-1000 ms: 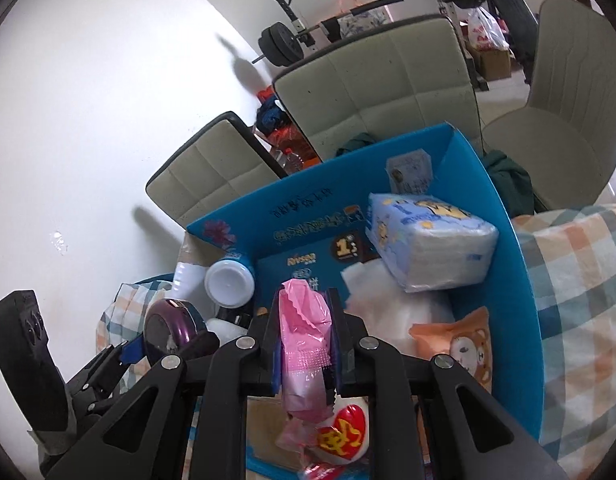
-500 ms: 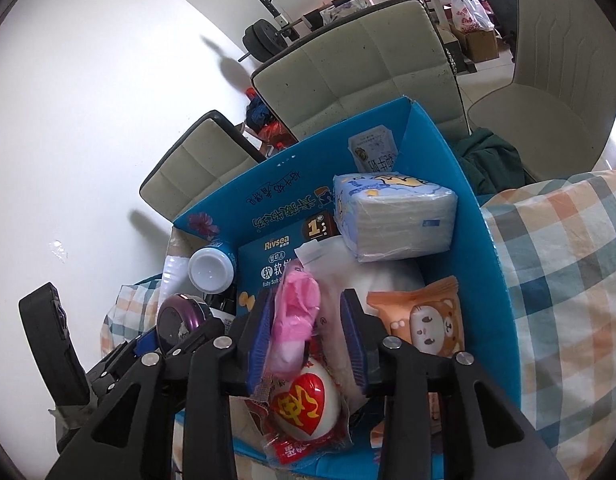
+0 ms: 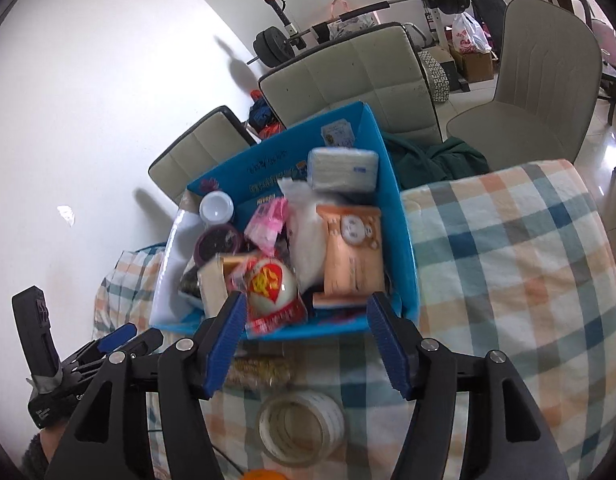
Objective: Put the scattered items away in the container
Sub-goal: 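Grasp the orange with left tool while right tool grasps clear tape roll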
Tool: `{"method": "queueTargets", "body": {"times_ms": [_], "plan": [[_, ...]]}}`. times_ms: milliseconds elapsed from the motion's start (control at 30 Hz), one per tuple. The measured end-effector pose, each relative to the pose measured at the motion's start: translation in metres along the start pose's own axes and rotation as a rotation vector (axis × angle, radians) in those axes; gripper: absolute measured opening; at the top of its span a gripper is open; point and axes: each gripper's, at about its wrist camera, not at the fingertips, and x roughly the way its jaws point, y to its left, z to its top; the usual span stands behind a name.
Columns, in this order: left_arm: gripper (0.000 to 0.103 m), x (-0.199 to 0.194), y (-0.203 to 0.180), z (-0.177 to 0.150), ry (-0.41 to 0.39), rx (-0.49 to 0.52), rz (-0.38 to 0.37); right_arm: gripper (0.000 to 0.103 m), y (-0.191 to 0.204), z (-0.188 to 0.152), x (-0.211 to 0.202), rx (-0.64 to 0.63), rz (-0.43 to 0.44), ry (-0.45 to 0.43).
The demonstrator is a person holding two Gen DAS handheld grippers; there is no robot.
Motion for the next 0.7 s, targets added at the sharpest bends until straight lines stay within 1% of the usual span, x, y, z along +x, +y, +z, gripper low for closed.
{"method": "queueTargets", "body": {"times_ms": [133, 200, 300, 433, 467, 500, 567, 600, 667, 700], "plan": [[0.092, 0.011, -0.025, -0.067, 0.108, 0.049, 0.001, 0.065, -0.013, -0.055, -0.013, -0.046, -0.036, 0.055], [0.092, 0.018, -0.036, -0.093, 0.148, 0.058, -0.005, 0.065, -0.022, -0.082, -0.015, -0.05, -0.049, 0.089], [0.092, 0.03, -0.057, -0.123, 0.18, 0.083, 0.002, 0.065, -0.037, -0.115, -0.014, -0.026, -0.059, 0.135], [0.092, 0.051, -0.071, -0.142, 0.2, 0.102, 0.047, 0.065, -0.048, -0.136, -0.014, 0.014, -0.067, 0.164], [0.09, 0.055, -0.07, -0.144, 0.201, 0.09, 0.041, 0.065, -0.048, -0.138, -0.014, 0.018, -0.068, 0.167], [0.088, 0.058, -0.067, -0.146, 0.199, 0.069, 0.017, 0.065, -0.048, -0.139, -0.013, 0.016, -0.067, 0.169], [0.078, 0.058, -0.063, -0.147, 0.189, 0.034, -0.022, 0.065, -0.042, -0.138, -0.013, -0.002, -0.068, 0.171], [0.076, 0.056, -0.063, -0.146, 0.183, 0.029, -0.029, 0.065, -0.038, -0.137, -0.012, -0.019, -0.069, 0.172], [0.067, 0.052, -0.063, -0.142, 0.167, 0.028, -0.034, 0.065, -0.027, -0.134, -0.008, -0.05, -0.077, 0.17], [0.066, 0.049, -0.062, -0.14, 0.161, 0.026, -0.031, 0.065, -0.021, -0.132, -0.005, -0.067, -0.082, 0.169]]}}
